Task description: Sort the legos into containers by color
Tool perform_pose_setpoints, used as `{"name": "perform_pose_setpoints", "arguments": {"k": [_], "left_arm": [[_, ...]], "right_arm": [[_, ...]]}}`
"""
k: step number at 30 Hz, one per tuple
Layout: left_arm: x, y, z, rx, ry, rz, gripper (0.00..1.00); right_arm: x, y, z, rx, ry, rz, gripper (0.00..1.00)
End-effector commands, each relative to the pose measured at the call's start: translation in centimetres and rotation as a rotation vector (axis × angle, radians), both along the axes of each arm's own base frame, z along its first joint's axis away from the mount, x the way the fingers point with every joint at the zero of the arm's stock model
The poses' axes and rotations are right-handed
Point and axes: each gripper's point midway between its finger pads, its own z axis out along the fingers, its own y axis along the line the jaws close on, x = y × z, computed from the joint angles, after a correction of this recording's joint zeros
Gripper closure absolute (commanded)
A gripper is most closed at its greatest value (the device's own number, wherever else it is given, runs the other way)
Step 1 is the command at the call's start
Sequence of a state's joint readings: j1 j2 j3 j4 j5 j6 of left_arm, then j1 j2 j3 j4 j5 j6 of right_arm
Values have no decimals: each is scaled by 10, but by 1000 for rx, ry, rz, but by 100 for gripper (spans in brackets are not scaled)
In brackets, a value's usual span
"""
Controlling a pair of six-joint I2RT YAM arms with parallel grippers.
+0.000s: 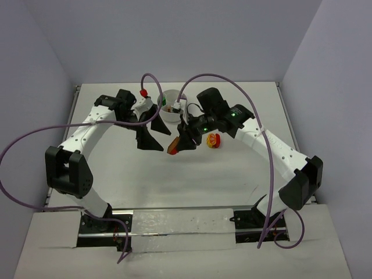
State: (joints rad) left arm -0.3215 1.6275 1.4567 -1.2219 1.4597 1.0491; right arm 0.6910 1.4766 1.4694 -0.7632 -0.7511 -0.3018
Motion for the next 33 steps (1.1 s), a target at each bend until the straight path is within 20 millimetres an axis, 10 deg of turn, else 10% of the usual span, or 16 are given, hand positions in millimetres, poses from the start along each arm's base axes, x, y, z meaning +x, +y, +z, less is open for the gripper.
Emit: {"name": "perform_pose_setpoints", "arguments": {"k": [1, 18, 33], "left_arm": [[-11, -3, 23, -86, 6, -28, 1], [19, -11, 22, 108, 112, 112, 1], [-6, -24, 44, 30, 42, 127, 8]], "right_arm": [[2, 8, 23, 53, -16, 11, 100], [3, 9, 19, 36, -2, -8, 100], [-12, 6, 38, 90, -4, 37, 100]]}}
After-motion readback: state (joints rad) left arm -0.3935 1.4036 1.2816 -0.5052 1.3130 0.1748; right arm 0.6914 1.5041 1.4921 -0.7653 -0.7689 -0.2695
